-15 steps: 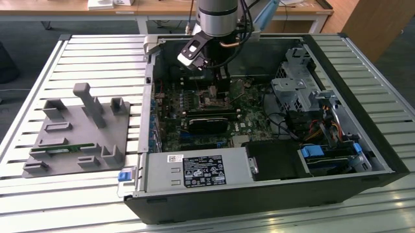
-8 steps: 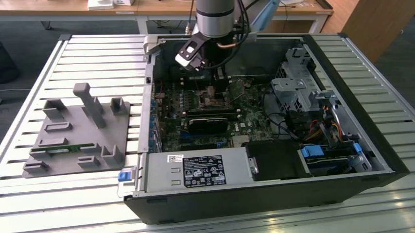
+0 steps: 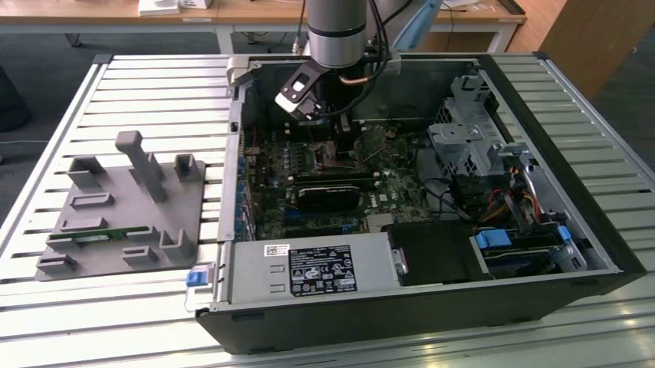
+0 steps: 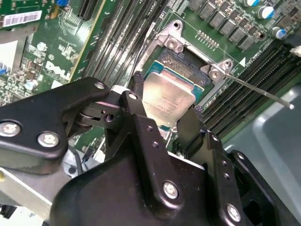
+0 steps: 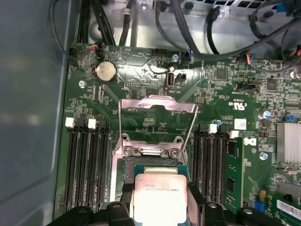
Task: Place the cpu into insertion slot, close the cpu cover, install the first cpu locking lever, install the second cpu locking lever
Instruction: 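Place the cpu into insertion slot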
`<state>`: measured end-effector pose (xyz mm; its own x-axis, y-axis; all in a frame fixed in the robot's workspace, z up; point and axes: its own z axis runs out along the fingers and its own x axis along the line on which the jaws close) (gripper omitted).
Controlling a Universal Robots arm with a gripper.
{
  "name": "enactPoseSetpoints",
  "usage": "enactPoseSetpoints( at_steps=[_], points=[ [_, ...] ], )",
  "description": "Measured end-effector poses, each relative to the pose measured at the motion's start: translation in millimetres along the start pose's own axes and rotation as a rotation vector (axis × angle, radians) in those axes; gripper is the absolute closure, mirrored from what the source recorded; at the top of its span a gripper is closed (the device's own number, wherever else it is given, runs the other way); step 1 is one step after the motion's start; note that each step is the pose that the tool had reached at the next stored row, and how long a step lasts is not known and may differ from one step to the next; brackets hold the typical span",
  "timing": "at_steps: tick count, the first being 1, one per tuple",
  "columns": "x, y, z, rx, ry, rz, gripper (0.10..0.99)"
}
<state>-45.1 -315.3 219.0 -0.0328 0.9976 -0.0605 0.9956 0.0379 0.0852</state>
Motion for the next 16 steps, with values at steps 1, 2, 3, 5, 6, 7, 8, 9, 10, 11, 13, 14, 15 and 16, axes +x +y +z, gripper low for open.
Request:
enactPoseSetpoints(
  at_steps=[1,2,3,5,6,7,8,9,10,11,13,14,15,16],
  points=[
    [0.1,-0.2,1.5,0.001,-0.0001,0.0,0.553],
    [0.2,-0.3,2.7,0.002,0.0001,0.0,0.553],
    [0.2,-0.3,3.6,0.002,0.0016,0.0,0.553],
    [0.3,-0.4,4.8,0.002,0.0091,0.001,0.553],
    [0.3,-0.5,5.3,0.002,0.0112,0.001,0.553],
    [0.4,-0.5,6.0,0.002,0.012,0.001,0.553],
    [0.4,-0.6,6.6,0.002,0.0119,0.001,0.553],
    [0.5,-0.8,7.3,0.002,0.0119,0.001,0.553],
    [0.5,-1.0,7.6,0.002,0.0118,0.002,0.553],
    [0.5,-1.3,8.0,0.002,0.0116,0.004,0.553],
    [0.6,-1.4,9.0,0.002,0.0114,0.006,0.553],
    [0.7,-1.5,9.7,0.002,0.0113,0.007,0.553],
    [0.8,-1.6,10.3,0.003,0.0112,0.008,0.553],
    [0.9,-1.6,10.9,0.003,0.0112,0.008,0.553]
  ],
)
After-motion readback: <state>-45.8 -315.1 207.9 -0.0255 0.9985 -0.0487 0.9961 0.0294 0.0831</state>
